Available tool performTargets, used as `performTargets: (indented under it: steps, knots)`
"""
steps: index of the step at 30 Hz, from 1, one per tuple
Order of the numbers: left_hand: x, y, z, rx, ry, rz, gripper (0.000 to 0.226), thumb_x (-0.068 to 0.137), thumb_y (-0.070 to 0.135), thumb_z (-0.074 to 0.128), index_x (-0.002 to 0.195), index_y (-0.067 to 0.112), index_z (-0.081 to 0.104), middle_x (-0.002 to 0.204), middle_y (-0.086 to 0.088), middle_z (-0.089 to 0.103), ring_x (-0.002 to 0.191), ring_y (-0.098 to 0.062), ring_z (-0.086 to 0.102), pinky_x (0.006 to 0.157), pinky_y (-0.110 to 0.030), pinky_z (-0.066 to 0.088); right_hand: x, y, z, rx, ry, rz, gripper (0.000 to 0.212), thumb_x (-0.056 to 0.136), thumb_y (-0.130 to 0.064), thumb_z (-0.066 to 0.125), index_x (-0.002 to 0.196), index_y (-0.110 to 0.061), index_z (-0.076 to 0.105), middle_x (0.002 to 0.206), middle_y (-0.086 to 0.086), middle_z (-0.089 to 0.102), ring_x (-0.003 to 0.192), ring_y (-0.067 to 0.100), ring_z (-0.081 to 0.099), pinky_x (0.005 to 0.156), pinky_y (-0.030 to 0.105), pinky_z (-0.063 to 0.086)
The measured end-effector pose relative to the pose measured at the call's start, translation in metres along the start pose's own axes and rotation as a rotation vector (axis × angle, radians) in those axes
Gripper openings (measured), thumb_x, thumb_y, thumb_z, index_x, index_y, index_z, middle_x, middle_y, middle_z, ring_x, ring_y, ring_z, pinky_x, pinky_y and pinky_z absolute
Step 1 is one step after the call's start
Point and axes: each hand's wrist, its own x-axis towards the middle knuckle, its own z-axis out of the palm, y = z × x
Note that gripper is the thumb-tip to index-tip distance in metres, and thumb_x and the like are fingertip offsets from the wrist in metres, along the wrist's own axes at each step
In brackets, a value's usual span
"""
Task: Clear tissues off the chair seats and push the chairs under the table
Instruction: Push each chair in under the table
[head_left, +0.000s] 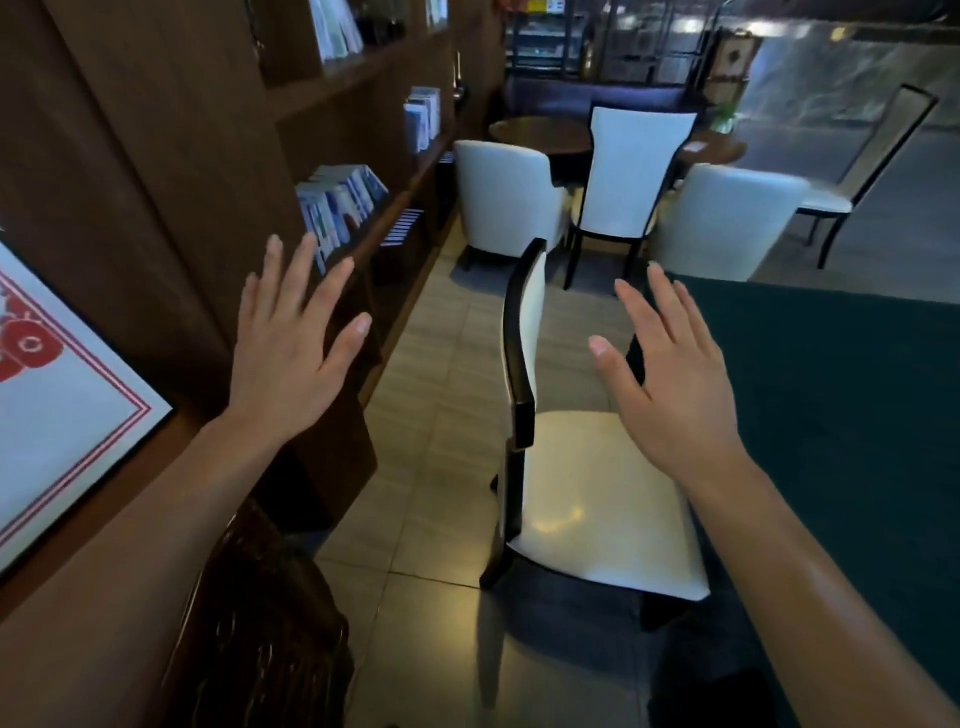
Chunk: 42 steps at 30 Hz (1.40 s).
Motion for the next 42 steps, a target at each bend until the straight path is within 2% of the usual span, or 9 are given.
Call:
performTargets:
  steps: [11,16,21,34,39,42]
  knots:
    - [0.130,-0.074,0.091,0.044,-0.090,-0.007,0.067,0.104,0.063,0.017,0.160,0.027,0.024,0.172,-0.002,-0.001,0.158,-0.026,-0.012,0.126,-0.055,0.004,0.133,0.002,0.088,-0.064,-0.014,0.047,0.066,0.102,-0.066,0.028,0.160,-0.036,0.023,0.172,-0.006,0.006,0.158,0.016,0.000,0.126,0.048,0.015]
    - [0.205,-0.115,0.122,0.090,-0.070,0.085,0.068,0.104,0.063,0.022,0.162,0.028,0.022,0.172,-0.003,-0.002,0.158,-0.028,-0.011,0.126,-0.058,0.004,0.204,-0.015,0.128,-0.083,0.072,0.095,0.070,0.101,-0.068,0.025,0.159,-0.030,0.029,0.171,-0.003,0.010,0.158,0.020,0.005,0.125,0.052,0.020]
    - [0.267,-0.131,0.159,0.057,-0.070,0.142,0.068,0.104,0.063,0.022,0.162,0.028,0.021,0.172,-0.004,-0.002,0.158,-0.028,-0.012,0.126,-0.058,0.004,0.254,-0.017,0.163,-0.097,0.068,0.149,0.071,0.100,-0.070,0.026,0.160,-0.031,0.027,0.171,-0.004,0.008,0.158,0.018,0.003,0.126,0.050,0.017]
    - [0.409,-0.077,0.279,-0.091,-0.024,0.372,0.063,0.105,0.057,0.029,0.160,0.026,0.029,0.172,-0.004,0.005,0.158,-0.027,-0.007,0.127,-0.054,0.004,0.355,0.070,0.181,-0.173,0.174,0.303,0.068,0.102,-0.067,0.031,0.159,-0.030,0.029,0.171,0.001,0.011,0.158,0.022,0.006,0.124,0.052,0.021]
    - [0.458,-0.042,0.331,-0.234,-0.001,0.508,0.060,0.105,0.052,0.036,0.158,0.023,0.035,0.171,-0.005,0.012,0.159,-0.030,-0.001,0.126,-0.056,0.008,0.365,0.097,0.176,-0.225,0.216,0.446,0.067,0.102,-0.067,0.031,0.159,-0.030,0.030,0.171,-0.001,0.010,0.158,0.019,0.004,0.125,0.048,0.020]
    - [0.482,-0.015,0.375,-0.369,-0.083,0.576,0.060,0.104,0.051,0.036,0.157,0.022,0.038,0.171,-0.005,0.014,0.159,-0.029,0.000,0.125,-0.057,0.011,0.363,0.111,0.182,-0.277,0.193,0.576,0.067,0.102,-0.066,0.032,0.159,-0.031,0.028,0.172,-0.001,0.008,0.158,0.019,0.003,0.126,0.049,0.020]
